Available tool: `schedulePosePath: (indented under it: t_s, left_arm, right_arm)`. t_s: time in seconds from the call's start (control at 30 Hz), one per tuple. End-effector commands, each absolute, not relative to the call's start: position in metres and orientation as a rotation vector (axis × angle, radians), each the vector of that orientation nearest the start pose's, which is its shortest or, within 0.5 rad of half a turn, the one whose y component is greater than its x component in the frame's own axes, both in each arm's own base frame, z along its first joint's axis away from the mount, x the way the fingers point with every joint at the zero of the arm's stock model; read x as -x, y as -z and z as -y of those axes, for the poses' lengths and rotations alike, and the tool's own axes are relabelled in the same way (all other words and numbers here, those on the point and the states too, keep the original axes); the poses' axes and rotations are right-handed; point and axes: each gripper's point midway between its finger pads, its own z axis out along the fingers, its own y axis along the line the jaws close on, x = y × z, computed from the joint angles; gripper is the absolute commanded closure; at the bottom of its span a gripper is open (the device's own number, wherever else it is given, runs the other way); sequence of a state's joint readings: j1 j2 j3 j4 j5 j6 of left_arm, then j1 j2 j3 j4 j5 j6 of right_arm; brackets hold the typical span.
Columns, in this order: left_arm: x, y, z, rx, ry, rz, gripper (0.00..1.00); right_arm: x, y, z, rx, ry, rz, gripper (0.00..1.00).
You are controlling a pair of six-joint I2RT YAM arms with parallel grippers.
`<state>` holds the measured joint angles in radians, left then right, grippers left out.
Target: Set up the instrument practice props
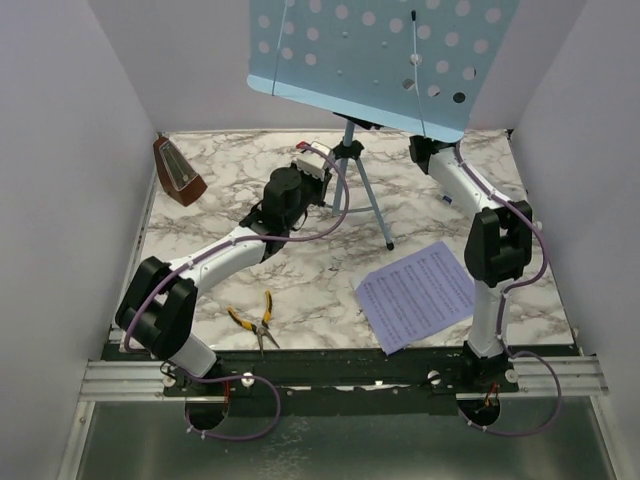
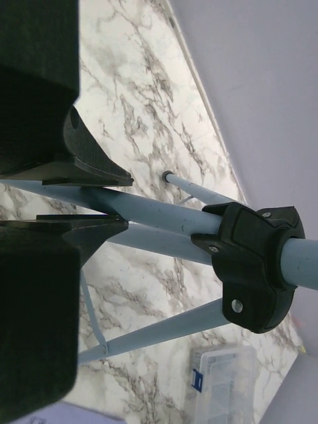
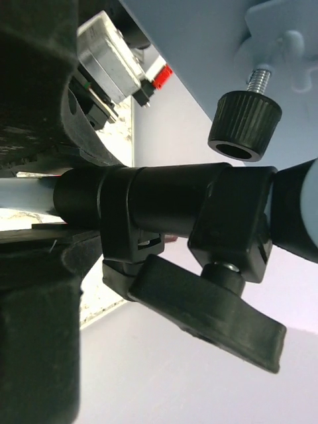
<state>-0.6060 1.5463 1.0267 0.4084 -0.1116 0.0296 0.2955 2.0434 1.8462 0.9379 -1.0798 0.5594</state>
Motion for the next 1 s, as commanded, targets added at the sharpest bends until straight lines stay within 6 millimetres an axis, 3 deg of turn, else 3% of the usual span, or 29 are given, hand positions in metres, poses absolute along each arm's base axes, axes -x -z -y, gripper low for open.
schedulePosePath:
  t_s: [0.0, 0.17, 0.33, 0.43, 0.5, 0.6, 0.7, 0.77, 0.97]
  left_arm:
    - [-0.394, -0.138, 0.211, -0.287, 0.227, -1.999, 1.0]
    - [-0.375, -0.104, 0.212, -0.232, 0.3, -2.096, 1.0]
    - [-0.364, -0.066, 0.217, -0.159, 0.364, -2.195, 1.0]
    - [-0.359, -0.054, 0.216, -0.118, 0.375, -2.22, 1.0]
    - [-0.355, -0.05, 0.218, -0.1, 0.409, -2.231, 1.0]
    - [-0.346, -0.046, 0.22, -0.084, 0.455, -2.25, 1.0]
    - [-0.336, -0.06, 0.238, -0.12, 0.621, -2.244, 1.0]
    - [-0.329, -0.081, 0.25, -0.141, 0.787, -2.23, 1.0]
    - [-0.326, -0.141, 0.264, -0.171, 1.131, -2.15, 0.61]
  right_arm:
    - [-0.403, -0.519, -0.259, 1.012, -0.94, -0.558, 0.99]
    - [-0.41, -0.525, -0.254, 0.902, -0.982, -0.556, 0.99]
    - [-0.403, -0.564, -0.252, 0.884, -1.012, -0.45, 0.99]
    - [-0.403, -0.58, -0.252, 0.899, -0.998, -0.427, 0.99]
    - [-0.403, -0.583, -0.254, 0.928, -0.991, -0.432, 0.99]
    - [-0.402, -0.563, -0.26, 0.988, -1.015, -0.466, 0.99]
    - [-0.403, -0.532, -0.261, 1.004, -1.039, -0.538, 1.0]
    - [-0.398, -0.512, -0.263, 1.033, -1.056, -0.58, 0.99]
    - [-0.393, -0.481, -0.263, 1.055, -1.076, -0.637, 0.99]
